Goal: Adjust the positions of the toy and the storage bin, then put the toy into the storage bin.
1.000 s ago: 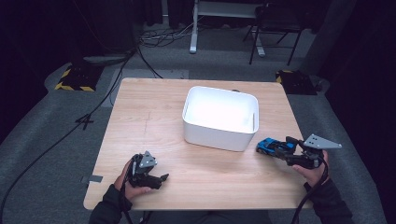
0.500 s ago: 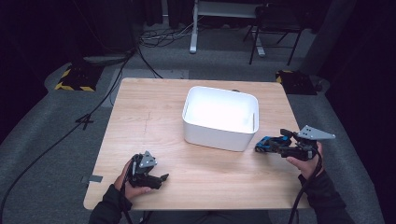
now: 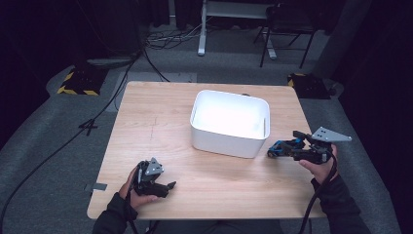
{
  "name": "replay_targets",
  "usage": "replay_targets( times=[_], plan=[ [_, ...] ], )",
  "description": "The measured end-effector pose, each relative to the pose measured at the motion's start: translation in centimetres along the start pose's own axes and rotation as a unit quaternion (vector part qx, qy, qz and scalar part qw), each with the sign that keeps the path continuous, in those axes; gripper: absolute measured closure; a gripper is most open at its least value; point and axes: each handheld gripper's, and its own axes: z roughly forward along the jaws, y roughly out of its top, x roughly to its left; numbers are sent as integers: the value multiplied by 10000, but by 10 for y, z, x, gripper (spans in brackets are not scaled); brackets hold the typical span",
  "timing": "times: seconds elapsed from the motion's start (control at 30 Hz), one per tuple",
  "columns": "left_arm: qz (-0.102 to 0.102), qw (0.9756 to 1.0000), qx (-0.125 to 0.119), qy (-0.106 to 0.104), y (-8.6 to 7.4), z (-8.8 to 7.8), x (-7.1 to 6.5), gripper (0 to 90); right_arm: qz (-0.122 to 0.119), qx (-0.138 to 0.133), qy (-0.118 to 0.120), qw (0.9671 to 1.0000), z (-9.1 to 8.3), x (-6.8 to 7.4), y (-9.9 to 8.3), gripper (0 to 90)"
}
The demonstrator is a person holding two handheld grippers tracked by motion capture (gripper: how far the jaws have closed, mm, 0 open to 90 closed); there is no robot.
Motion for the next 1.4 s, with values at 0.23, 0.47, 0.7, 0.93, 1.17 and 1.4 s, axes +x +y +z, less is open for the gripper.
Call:
replay_targets(
  times=[0.23, 0.47, 0.7, 0.93, 1.17, 1.4],
  plan=[
    [-2, 10000, 1, 1, 0, 0, 0, 156, 31, 10, -23, 10000, -2, -1, 5, 246],
    [5, 10000, -3, 10, 0, 0, 0, 156, 50, 6, -65, 10000, -5, -3, 11, 246],
    [40, 10000, 0, 32, 0, 0, 0, 156, 14, -53, -96, 9999, -9, -5, 23, 246],
    [-3, 10000, 5, 3, 0, 0, 0, 156, -14, -103, -146, 9998, -11, -8, 34, 246],
    [-13, 10000, 0, 24, 0, 0, 0, 157, -76, -153, -149, 9997, -14, -7, 48, 246],
    [-12, 10000, 0, 22, 0, 0, 0, 157, -149, -238, -182, 9994, -19, -9, 64, 246]
  ],
)
